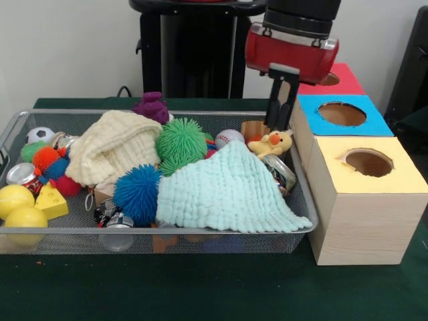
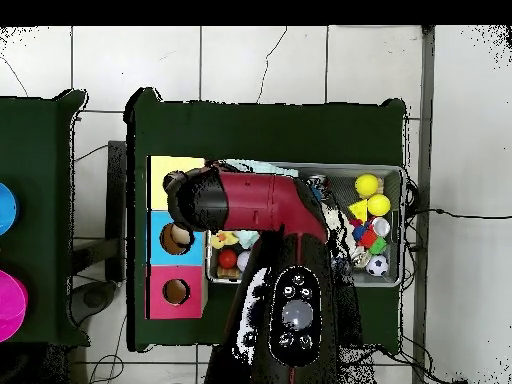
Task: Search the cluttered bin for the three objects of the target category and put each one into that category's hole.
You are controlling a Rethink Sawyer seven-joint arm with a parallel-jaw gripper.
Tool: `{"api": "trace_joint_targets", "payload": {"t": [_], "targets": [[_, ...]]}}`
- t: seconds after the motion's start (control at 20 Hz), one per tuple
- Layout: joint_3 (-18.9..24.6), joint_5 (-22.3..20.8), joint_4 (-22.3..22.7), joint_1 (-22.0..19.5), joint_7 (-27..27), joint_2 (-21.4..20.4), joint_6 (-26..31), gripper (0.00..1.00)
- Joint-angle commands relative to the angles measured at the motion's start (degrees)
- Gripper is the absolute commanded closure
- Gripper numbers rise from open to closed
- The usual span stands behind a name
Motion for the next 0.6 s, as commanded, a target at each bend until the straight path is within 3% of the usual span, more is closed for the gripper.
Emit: {"api": "trace_joint_targets", "payload": {"t": [0.05,0.3,0.45,0.6], "targets": [[-4.9,-6.1,-2.2,-0.4,3.8,4.6,3.3,1.00],[-6.3,-7.8,-2.6,-0.6,4.7,5.7,0.4,1.00],[-6.3,-7.4,-2.7,-1.0,4.7,6.0,1.5,1.00],[-2.7,-5.1,-0.3,-3.5,2.9,6.7,2.0,1.00]]}}
